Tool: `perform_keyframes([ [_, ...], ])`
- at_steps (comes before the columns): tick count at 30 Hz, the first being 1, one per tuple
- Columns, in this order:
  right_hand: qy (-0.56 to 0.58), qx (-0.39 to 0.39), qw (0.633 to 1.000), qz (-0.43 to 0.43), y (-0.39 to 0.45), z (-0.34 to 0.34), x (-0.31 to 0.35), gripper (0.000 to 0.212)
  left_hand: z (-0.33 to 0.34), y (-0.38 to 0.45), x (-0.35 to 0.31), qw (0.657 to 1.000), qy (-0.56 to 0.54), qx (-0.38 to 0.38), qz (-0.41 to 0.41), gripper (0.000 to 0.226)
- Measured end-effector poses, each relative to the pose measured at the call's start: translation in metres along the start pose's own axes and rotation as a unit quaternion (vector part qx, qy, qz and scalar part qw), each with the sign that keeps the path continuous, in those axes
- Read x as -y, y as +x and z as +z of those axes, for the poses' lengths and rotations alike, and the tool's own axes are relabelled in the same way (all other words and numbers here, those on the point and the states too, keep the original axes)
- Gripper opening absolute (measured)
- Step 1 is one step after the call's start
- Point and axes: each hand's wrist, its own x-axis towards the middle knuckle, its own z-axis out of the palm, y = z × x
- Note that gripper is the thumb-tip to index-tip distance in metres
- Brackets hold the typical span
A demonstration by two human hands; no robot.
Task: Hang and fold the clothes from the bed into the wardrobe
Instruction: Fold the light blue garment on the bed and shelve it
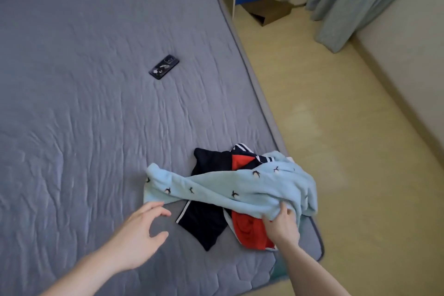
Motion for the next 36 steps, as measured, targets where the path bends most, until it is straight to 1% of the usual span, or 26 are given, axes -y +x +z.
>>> perform_keyframes([
  [2,-0.020,-0.019,1.000,0.009,0.016,0.006,-0.003,0.064,0.007,0.001,0.003,1.000,-0.004,-0.007,-0.007,0.033],
  [4,-0.048,-0.024,0.999,-0.002,0.025,0.003,-0.004,0.044,0.010,-0.003,0.003,1.000,-0.012,-0.017,-0.012,0.033],
  [6,-0.065,-0.037,0.996,-0.049,0.024,-0.008,-0.004,0.028,0.010,-0.010,-0.002,0.999,-0.018,-0.029,-0.016,0.033],
  [7,-0.069,-0.053,0.993,-0.079,0.018,-0.018,-0.002,0.024,0.010,-0.015,-0.008,0.999,-0.021,-0.032,-0.014,0.032],
  [10,-0.081,-0.110,0.979,-0.154,-0.014,-0.056,0.010,0.026,0.005,-0.038,-0.029,0.999,-0.037,-0.021,0.001,0.029],
  [12,-0.058,-0.133,0.974,-0.174,-0.044,-0.086,0.020,0.027,-0.005,-0.058,-0.047,0.998,-0.049,-0.020,0.013,0.026],
  [15,0.046,-0.178,0.964,-0.195,-0.094,-0.138,0.043,0.028,-0.025,-0.086,-0.073,0.998,-0.051,-0.028,0.035,0.029],
  [17,0.119,-0.200,0.946,-0.226,-0.133,-0.170,0.063,0.030,-0.039,-0.104,-0.087,0.997,-0.044,-0.028,0.055,0.033],
  [19,0.163,-0.206,0.928,-0.265,-0.173,-0.195,0.087,0.032,-0.053,-0.121,-0.098,0.996,-0.046,-0.023,0.070,0.036],
  [21,0.200,-0.199,0.910,-0.305,-0.213,-0.215,0.114,0.030,-0.066,-0.136,-0.104,0.995,-0.052,-0.028,0.085,0.040],
  [23,0.228,-0.182,0.898,-0.330,-0.253,-0.231,0.141,0.032,-0.075,-0.148,-0.104,0.993,-0.065,-0.037,0.088,0.043],
  [26,0.278,-0.142,0.884,-0.349,-0.309,-0.239,0.171,0.037,-0.081,-0.166,-0.097,0.990,-0.099,-0.021,0.098,0.046],
  [28,0.304,-0.111,0.877,-0.355,-0.345,-0.235,0.186,0.040,-0.083,-0.179,-0.089,0.988,-0.108,-0.010,0.113,0.052],
  [30,0.327,-0.076,0.866,-0.370,-0.380,-0.226,0.205,0.046,-0.085,-0.192,-0.076,0.987,-0.100,-0.006,0.129,0.067],
  [33,0.379,-0.026,0.839,-0.389,-0.430,-0.206,0.239,0.061,-0.088,-0.214,-0.048,0.982,-0.060,0.009,0.177,0.097],
  [36,0.411,0.021,0.817,-0.403,-0.475,-0.179,0.272,0.066,-0.095,-0.237,-0.016,0.979,-0.061,0.001,0.196,0.117],
])
